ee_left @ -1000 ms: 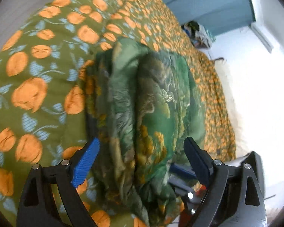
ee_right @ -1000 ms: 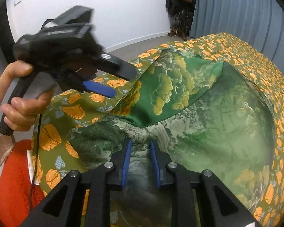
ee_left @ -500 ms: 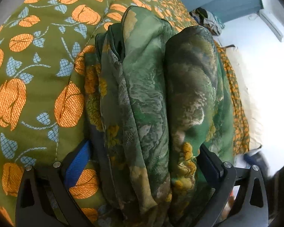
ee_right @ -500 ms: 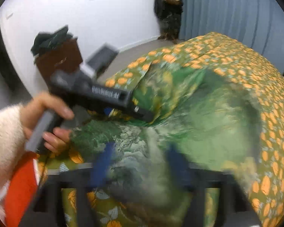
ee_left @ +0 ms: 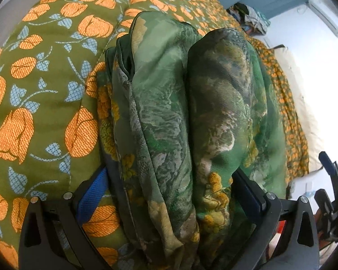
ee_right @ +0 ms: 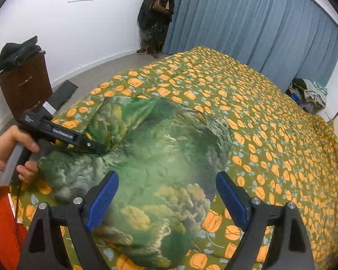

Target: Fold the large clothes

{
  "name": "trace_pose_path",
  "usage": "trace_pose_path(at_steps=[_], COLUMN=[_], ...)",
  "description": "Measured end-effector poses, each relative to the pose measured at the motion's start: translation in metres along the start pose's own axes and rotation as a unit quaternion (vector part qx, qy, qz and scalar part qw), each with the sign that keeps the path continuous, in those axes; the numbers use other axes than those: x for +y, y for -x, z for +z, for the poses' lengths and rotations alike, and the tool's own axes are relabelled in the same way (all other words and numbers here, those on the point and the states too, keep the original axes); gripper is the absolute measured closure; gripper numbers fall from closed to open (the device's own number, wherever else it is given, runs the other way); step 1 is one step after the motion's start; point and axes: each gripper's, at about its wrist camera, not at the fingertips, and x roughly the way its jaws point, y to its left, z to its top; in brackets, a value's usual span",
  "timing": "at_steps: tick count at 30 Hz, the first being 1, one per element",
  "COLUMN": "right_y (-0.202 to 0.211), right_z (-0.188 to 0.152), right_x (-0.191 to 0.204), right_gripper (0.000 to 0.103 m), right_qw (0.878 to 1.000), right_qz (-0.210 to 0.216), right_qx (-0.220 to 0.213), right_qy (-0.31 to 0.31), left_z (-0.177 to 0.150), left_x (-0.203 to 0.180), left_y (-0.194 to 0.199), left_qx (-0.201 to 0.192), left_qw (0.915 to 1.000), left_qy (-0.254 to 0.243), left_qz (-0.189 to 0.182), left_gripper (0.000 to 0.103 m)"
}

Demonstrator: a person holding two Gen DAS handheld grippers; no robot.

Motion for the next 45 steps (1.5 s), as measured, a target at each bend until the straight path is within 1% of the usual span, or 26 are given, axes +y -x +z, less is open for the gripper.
trace_pose_path(at_steps=[2, 4, 5, 7, 8, 11, 12, 14, 15, 17, 19, 20, 21, 23, 25, 27, 29, 30, 32, 36, 39, 40, 41, 43, 44, 45], right_y=[-0.003, -0.004, -0.006, -0.011, -0.013, -0.021, -0.023, -0.023, -0.021, -0.016, -0.018, -0.025, -0.032, -0.049, -0.064, -0.076, -0.091, -0.099, -0.117, -0.147, -0.164, -0.170, -0.174, -0.185, -0.190, -0.193], right_z=[-0.002, -0.004, -0.006, -0.011, -0.016, -0.029, -0.034, -0.042, -0.049, -0.064, -0.078, -0.087, -0.091, -0.104, -0.114, -0.122, -0.125, -0.125, -0.122, -0.110, -0.103, -0.101, -0.101, -0.099, -0.097, -0.095], right_x=[-0.004, -0.012, -0.022, -0.044, -0.056, -0.082, -0.090, -0.104, -0.115, -0.139, -0.158, -0.169, -0.174, -0.186, -0.190, -0.189, -0.188, -0.186, -0.181, -0.159, -0.141, -0.139, -0.138, -0.134, -0.130, -0.127], right_gripper=[0.013, 0.013, 0.013, 0.013, 0.013, 0.013, 0.013, 0.013, 0.013, 0.013, 0.013, 0.013, 0.013, 0.013, 0.013, 0.013, 0.013, 0.013, 0.013, 0.013, 0.012, 0.009, 0.008, 0.002, 0.002, 0.001], right_qw=[1.000, 1.000, 0.998, 0.993, 0.990, 0.984, 0.981, 0.974, 0.967, 0.948, 0.929, 0.920, 0.915, 0.902, 0.889, 0.872, 0.849, 0.843, 0.833, 0.830, 0.834, 0.834, 0.829, 0.823, 0.821, 0.823], right_qz=[-0.001, 0.012, 0.037, 0.070, 0.074, 0.057, 0.067, 0.094, 0.117, 0.168, 0.207, 0.226, 0.234, 0.258, 0.284, 0.313, 0.350, 0.358, 0.376, 0.398, 0.409, 0.410, 0.416, 0.425, 0.428, 0.425], right_qx=[0.005, 0.009, 0.013, 0.021, 0.024, 0.049, 0.052, 0.041, 0.028, -0.015, -0.036, -0.034, -0.027, -0.001, 0.029, 0.036, 0.037, 0.042, 0.046, 0.071, 0.087, 0.088, 0.090, 0.099, 0.103, 0.107], right_qy=[-0.004, -0.019, -0.044, -0.093, -0.117, -0.164, -0.177, -0.204, -0.223, -0.269, -0.304, -0.320, -0.327, -0.346, -0.359, -0.374, -0.395, -0.400, -0.402, -0.385, -0.360, -0.358, -0.362, -0.363, -0.363, -0.361], left_z=[0.000, 0.000, 0.000, 0.000, -0.001, -0.004, -0.004, -0.003, -0.003, -0.002, -0.002, -0.002, -0.002, -0.002, -0.002, -0.001, 0.000, 0.000, 0.001, 0.006, 0.013, 0.015, 0.016, 0.016, 0.016, 0.016], left_x=[-0.003, 0.000, 0.000, 0.001, 0.001, 0.009, 0.010, 0.013, 0.015, 0.015, 0.013, 0.011, 0.008, 0.003, 0.003, 0.010, 0.020, 0.023, 0.026, 0.025, 0.024, 0.027, 0.029, 0.029, 0.028, 0.028], left_y=[-0.002, 0.001, 0.001, 0.000, -0.001, -0.001, -0.002, -0.002, -0.003, -0.002, 0.001, 0.003, 0.006, 0.010, 0.010, 0.007, 0.000, -0.003, -0.006, -0.015, -0.023, -0.024, -0.025, -0.027, -0.028, -0.029], left_qx=[0.000, -0.001, -0.001, -0.001, -0.001, -0.001, 0.000, 0.003, 0.005, 0.005, 0.003, 0.002, -0.001, -0.006, -0.009, -0.004, 0.006, 0.010, 0.011, 0.013, 0.023, 0.027, 0.029, 0.026, 0.023, 0.023], left_qw=[1.0000, 1.0000, 1.0000, 1.0000, 1.0000, 0.9999, 0.9999, 0.9998, 0.9998, 0.9998, 0.9999, 1.0000, 1.0000, 0.9999, 0.9998, 0.9998, 0.9985, 0.9975, 0.9966, 0.9955, 0.9951, 0.9946, 0.9938, 0.9937, 0.9943, 0.9950], left_qy=[0.001, 0.001, 0.003, 0.005, 0.006, 0.009, 0.010, 0.013, 0.014, 0.012, 0.008, 0.005, 0.000, -0.014, -0.019, -0.007, 0.017, 0.027, 0.031, 0.029, 0.019, 0.018, 0.017, 0.016, 0.011, 0.006], left_qz=[0.000, -0.001, -0.002, -0.004, -0.005, -0.009, -0.011, -0.015, -0.016, -0.013, -0.007, -0.005, -0.003, 0.006, 0.002, -0.018, -0.051, -0.065, -0.076, -0.089, -0.094, -0.099, -0.106, -0.108, -0.104, -0.097], left_gripper=[0.000, 0.000, 0.000, 0.000, 0.000, 0.000, 0.000, 0.000, 0.000, 0.000, 0.000, 0.000, 0.000, 0.000, 0.000, 0.000, 0.000, 0.000, 0.000, 0.000, 0.000, 0.000, 0.000, 0.000, 0.000, 0.000])
